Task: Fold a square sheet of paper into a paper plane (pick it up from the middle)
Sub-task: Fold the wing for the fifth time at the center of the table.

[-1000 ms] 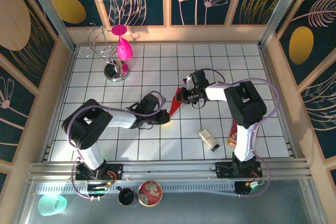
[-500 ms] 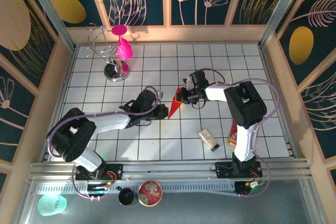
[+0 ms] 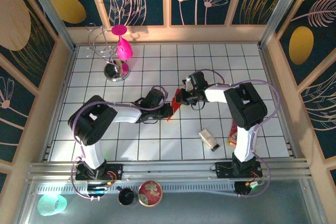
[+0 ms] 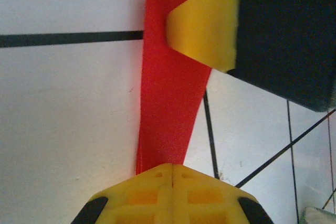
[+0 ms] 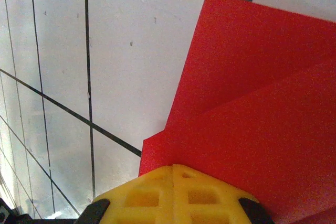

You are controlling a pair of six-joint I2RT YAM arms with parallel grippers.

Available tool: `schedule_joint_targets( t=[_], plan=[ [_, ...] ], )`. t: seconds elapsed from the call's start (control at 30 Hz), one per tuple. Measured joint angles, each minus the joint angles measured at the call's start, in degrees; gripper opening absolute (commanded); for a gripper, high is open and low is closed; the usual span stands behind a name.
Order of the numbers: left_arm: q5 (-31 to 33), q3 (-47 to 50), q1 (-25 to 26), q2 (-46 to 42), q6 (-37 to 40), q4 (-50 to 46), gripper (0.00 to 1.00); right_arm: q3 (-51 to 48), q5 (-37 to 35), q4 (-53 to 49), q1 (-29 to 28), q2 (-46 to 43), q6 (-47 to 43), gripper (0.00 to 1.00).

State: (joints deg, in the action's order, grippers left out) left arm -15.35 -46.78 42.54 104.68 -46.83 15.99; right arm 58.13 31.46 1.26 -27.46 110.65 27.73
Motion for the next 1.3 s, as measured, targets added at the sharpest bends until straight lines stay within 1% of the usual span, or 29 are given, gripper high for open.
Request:
schedule_joint_targets(
  t=[0.1,0.27,0.33,0.43,0.5,0.57,0.63,0.8,0.93,1.03,1.3],
  plan=[
    [0.0,0.0,0.1,0.4,0.0,-0.1,0.0,-0.6,-1.0,-0.9,-0.1,-1.2,0.0,0.04],
    [-0.1,0.2,0.1,0.4,-0.3,0.2,0.0,-1.6,-4.3,-1.7,-0.1,-5.2,0.1,0.07],
    [-0.2,0.2,0.1,0.5,-0.4,0.4,0.0,-2.0,-6.1,-1.7,-0.3,-7.0,0.2,0.12],
    [-0.5,0.2,0.1,0.6,-0.4,0.5,0.0,-2.2,-10.2,-2.1,-1.2,-8.8,0.6,0.25],
    [-0.6,0.2,0.1,0.7,-0.4,0.8,0.0,-2.2,-13.7,-2.7,-2.3,-8.9,0.8,0.29],
    [-0.7,0.2,0.1,0.8,-0.4,0.9,0.0,-2.3,-15.6,-3.7,-3.0,-8.9,0.7,0.3],
    [-0.7,0.2,0.1,0.8,-0.4,1.0,0.0,-2.3,-15.8,-4.1,-3.6,-8.9,0.6,0.3],
    [-0.7,0.2,0.1,0.8,-0.4,1.0,0.0,-2.3,-14.3,-4.1,-4.9,-8.8,0.7,0.26],
    [-0.7,0.2,0.1,0.8,-0.5,1.0,0.0,-2.3,-11.9,-2.8,-5.3,-7.1,1.3,0.21],
    [-0.7,0.2,0.1,0.8,-0.9,1.0,0.0,-2.4,-11.6,-1.9,-5.3,-5.6,2.3,0.19],
    [-0.7,0.5,0.1,0.8,-1.9,1.6,0.0,-4.6,-11.4,2.1,-4.4,-5.0,5.3,0.18]
  ],
)
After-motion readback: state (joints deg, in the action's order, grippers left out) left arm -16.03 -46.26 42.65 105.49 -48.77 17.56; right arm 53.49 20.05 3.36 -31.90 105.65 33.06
